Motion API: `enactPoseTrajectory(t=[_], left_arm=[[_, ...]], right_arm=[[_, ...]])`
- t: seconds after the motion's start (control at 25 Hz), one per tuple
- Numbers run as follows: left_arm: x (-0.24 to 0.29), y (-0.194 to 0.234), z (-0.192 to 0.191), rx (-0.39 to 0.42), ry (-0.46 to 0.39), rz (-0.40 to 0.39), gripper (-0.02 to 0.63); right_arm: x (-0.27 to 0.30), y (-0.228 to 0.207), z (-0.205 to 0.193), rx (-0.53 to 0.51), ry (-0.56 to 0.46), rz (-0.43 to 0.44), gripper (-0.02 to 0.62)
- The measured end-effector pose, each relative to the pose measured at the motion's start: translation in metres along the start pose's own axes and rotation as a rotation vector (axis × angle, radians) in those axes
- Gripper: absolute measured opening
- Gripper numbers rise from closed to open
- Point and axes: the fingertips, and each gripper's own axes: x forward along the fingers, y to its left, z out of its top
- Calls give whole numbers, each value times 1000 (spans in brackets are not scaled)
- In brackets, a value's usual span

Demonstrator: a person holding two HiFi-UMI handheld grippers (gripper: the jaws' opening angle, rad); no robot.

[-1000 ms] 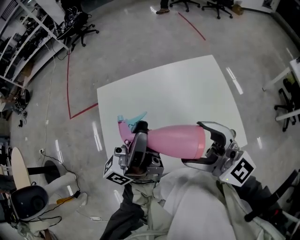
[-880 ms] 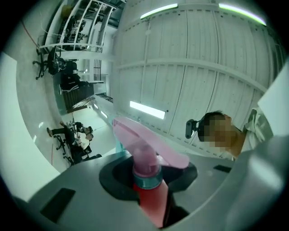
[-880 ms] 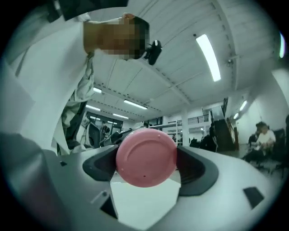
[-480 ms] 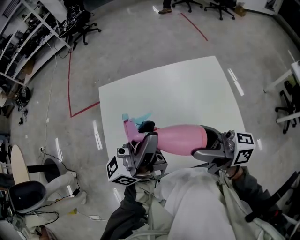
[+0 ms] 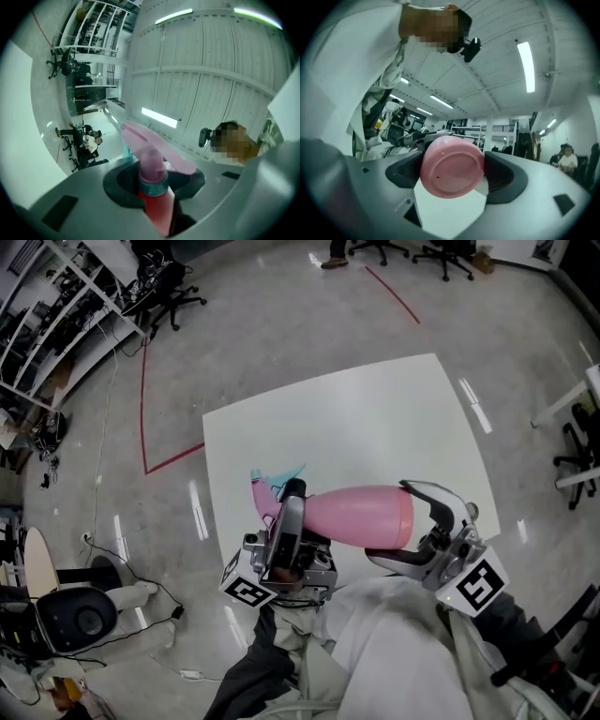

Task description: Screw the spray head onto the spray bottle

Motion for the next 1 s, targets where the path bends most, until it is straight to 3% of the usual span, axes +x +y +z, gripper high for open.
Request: enactPoseTrajectory(t=[0.16,0.36,0.48,0.56,0.64,0.72,0.84,0.92,1.0], left_arm=[[4,-8,2,83,25,-24,123],[12,-26,-5,233,122,-92,124],[12,-29,-10,276,173,-106,124],[8,-21,-9,275,152,-94,124],[4,-15,-5,242,98,-68,123],[2,-10,-3,200,59,-39,123],[1,-12,-6,163,72,-32,123],[1,-15,-7,142,69,-41,123],[2,-15,-6,149,64,-42,124]], right_arm=[[3,-18,2,447,-81,67,388],[6,-23,-17,890,-96,159,388],[7,-18,-28,1035,-98,208,390],[7,-22,-26,993,-136,183,390],[4,-30,-17,868,-197,132,388],[0,-29,-6,643,-200,77,388],[-2,-11,2,306,-116,41,388],[-3,-6,3,275,-93,52,388],[-1,-15,5,388,-116,74,388]])
